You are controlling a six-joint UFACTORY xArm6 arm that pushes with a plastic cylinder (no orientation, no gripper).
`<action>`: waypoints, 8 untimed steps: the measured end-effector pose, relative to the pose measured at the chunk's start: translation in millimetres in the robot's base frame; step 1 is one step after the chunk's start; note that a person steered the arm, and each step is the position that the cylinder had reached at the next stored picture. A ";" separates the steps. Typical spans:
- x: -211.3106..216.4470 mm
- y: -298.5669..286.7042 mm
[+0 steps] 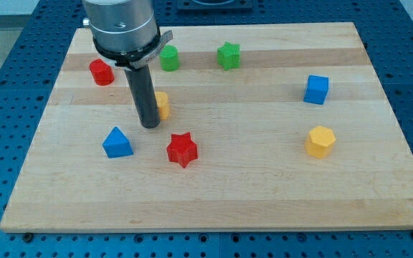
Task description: Move the blue triangle closer to the yellow hexagon
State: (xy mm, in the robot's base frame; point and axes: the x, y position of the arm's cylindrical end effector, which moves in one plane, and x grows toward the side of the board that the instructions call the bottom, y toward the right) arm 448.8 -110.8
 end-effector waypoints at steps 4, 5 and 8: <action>-16.0 66.0; -47.4 59.9; -96.3 77.5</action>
